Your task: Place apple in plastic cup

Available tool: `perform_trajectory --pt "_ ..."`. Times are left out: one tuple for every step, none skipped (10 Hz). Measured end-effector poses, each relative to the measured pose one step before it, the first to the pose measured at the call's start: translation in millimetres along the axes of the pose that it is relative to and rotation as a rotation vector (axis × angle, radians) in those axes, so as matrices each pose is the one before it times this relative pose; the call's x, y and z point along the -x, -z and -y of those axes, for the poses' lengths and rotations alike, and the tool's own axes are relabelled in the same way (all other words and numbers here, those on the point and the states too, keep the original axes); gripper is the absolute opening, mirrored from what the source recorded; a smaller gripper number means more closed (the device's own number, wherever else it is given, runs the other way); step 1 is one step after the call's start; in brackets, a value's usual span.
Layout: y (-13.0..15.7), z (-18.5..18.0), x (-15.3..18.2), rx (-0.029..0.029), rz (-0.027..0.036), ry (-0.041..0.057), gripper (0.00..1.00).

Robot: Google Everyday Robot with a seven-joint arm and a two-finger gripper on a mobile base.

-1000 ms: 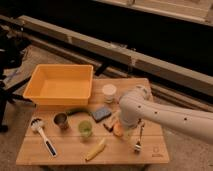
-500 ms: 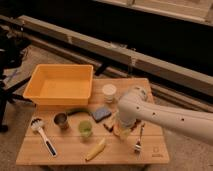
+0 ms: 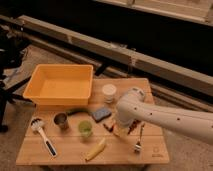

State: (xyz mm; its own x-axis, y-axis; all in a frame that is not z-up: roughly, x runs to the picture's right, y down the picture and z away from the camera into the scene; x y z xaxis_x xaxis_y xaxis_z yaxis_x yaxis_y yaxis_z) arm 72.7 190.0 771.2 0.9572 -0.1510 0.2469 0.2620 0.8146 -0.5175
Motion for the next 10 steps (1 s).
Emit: perform_trajectory --pt "-2.53 1.48 -3.87 0.00032 -0.00261 -0.00614 0.65" --pt "-2.62 1.33 -4.04 0.00032 -0.00333 -0.00589 0.65" --pt "-3.49 1.43 -3.75 0.00123 -0.00474 -0.00563 0.65" --pt "-3.98 0.94 -2.45 0.0027 -0.00474 -0.00491 0.65" --pt "-2.73 0.0 -1.36 0.00318 -0.00068 -0.00535 0.65" --pt "-2.63 -0.51 -2.85 0.0044 -0.0019 -0.00767 0.65" --pt "-2.05 -1.33 -1.62 0.00719 0.0003 -0.00624 0.65" --pt "-1.3 -1.57 0.66 0.00549 0.00262 -0.00262 0.65" --pt "-0.95 -1.42 -0.01 0.00344 0.0014 -0.00431 0.62" --pt "-0.51 -2.71 -0.82 0.00657 0.00101 -0.00989 0.51"
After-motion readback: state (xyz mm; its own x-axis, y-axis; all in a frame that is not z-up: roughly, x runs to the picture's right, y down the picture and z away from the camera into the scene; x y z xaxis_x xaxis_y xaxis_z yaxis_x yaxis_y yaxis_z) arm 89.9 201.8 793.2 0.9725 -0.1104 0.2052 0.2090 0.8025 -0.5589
